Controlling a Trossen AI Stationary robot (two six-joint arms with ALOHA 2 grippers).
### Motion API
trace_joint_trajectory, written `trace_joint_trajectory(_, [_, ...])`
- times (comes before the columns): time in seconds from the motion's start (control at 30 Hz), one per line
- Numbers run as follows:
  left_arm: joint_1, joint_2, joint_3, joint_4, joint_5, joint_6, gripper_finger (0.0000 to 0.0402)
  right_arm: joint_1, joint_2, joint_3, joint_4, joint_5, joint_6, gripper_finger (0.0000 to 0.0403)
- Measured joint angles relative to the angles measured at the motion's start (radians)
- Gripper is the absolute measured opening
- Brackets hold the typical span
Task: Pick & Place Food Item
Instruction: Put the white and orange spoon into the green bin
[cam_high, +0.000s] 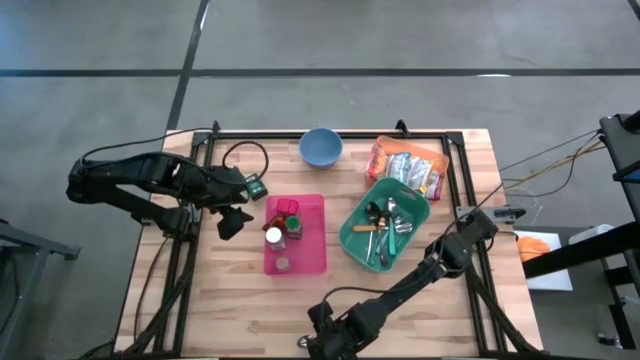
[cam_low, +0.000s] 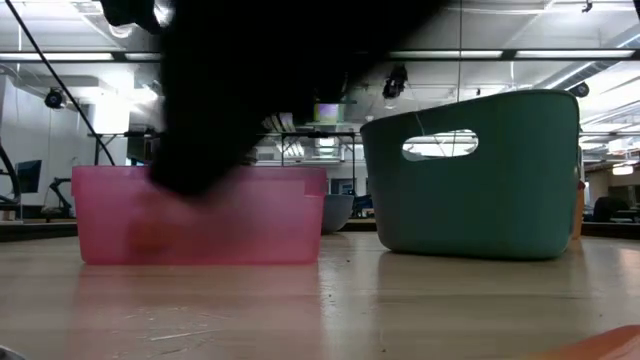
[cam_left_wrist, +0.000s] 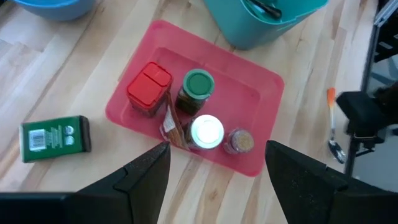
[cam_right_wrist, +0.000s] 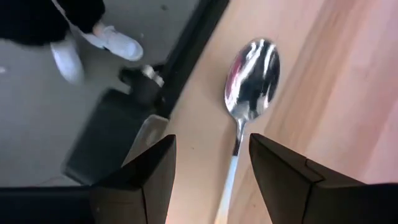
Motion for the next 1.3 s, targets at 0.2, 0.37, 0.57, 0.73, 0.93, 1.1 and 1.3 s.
trace_joint_trajectory(0.2, [0.0, 0.0, 0.0, -0.028, 0.015, -0.012, 0.0262, 0.0, 0.027, 0.005, -0.013, 0.04, 0.011, 0.0201])
trace_joint_trajectory(0.37, [0.0, 0.0, 0.0, -0.053, 0.015, -0.008, 0.0262, -0.007, 0.027, -0.008, -0.013, 0.064, 0.048, 0.0201])
trace_joint_trajectory(0.57, [0.0, 0.0, 0.0, -0.071, 0.037, -0.008, 0.0262, -0.007, 0.03, -0.012, -0.003, 0.066, 0.107, 0.0201])
trace_joint_trajectory(0.73, [0.0, 0.0, -0.001, -0.089, 0.057, 0.002, 0.0262, -0.002, 0.031, -0.036, 0.001, 0.069, 0.167, 0.0201])
trace_joint_trajectory(0.93, [0.0, 0.0, -0.001, -0.092, 0.057, 0.042, 0.0262, -0.004, 0.031, -0.057, 0.001, 0.099, 0.181, 0.0199])
trace_joint_trajectory(1.1, [0.0, 0.0, -0.001, -0.092, 0.057, 0.045, 0.0262, -0.011, 0.031, -0.057, 0.0, 0.119, 0.203, 0.0146])
trace_joint_trajectory(1.3, [0.0, 0.0, -0.001, -0.092, 0.057, 0.045, 0.0262, -0.014, 0.031, -0.058, -0.001, 0.116, 0.24, 0.0028])
